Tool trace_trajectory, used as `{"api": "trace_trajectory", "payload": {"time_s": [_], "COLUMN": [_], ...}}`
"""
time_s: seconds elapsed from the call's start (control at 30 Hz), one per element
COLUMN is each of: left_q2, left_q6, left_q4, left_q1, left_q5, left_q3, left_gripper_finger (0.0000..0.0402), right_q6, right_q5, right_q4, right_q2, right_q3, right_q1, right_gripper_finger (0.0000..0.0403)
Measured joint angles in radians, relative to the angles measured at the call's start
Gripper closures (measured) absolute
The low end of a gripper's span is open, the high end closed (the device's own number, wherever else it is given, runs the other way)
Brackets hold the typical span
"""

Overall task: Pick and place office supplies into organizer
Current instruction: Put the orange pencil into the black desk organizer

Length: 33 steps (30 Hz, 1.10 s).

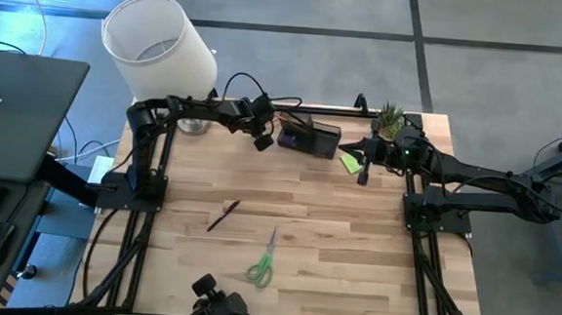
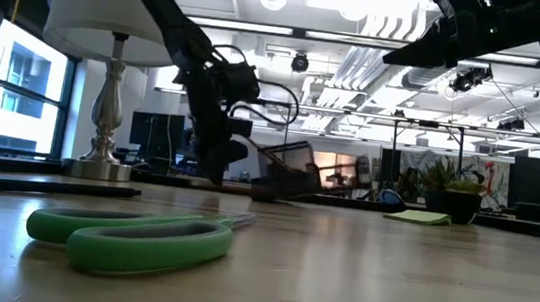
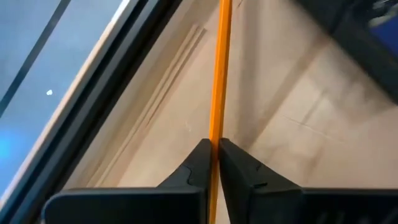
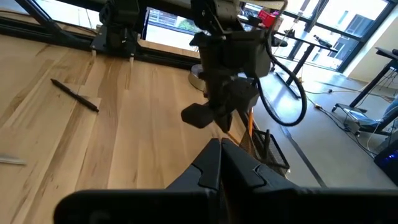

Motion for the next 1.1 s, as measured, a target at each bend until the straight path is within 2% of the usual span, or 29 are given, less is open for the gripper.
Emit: {"api": "trace_trajectory", "payload": {"time_s": [0.23,0.47,0.7,0.9,1.0,1.1], "left_q2": [-0.074,-0.141,-0.198,-0.181,-0.155,-0.131], "left_q6": [0.000,-0.009,-0.030,-0.043,-0.064,-0.065], "left_q4": [-0.091,-0.206,-0.268,-0.210,-0.227,-0.223], "left_q1": [-0.040,-0.100,-0.165,-0.153,-0.124,-0.087], "left_q5": [-0.011,-0.104,-0.106,-0.047,-0.030,0.067], "left_q3": [0.000,0.000,0.000,0.001,0.000,-0.019], "left_gripper_finger": [0.0399,0.0398,0.0398,0.0385,0.0358,0.0319], "right_q6": [0.000,0.000,0.000,0.021,0.030,0.029], "right_q5": [0.006,0.005,0.005,0.000,0.000,-0.001], "right_q4": [-0.004,-0.007,-0.007,-0.007,-0.011,-0.027], "right_q2": [0.000,0.000,0.000,0.000,0.000,0.000], "right_q3": [0.000,0.000,0.000,0.000,0.000,0.000], "right_q1": [0.000,0.000,0.000,0.000,0.000,0.000], "right_gripper_finger": [0.0402,0.0402,0.0402,0.0402,0.0402,0.0402]}}
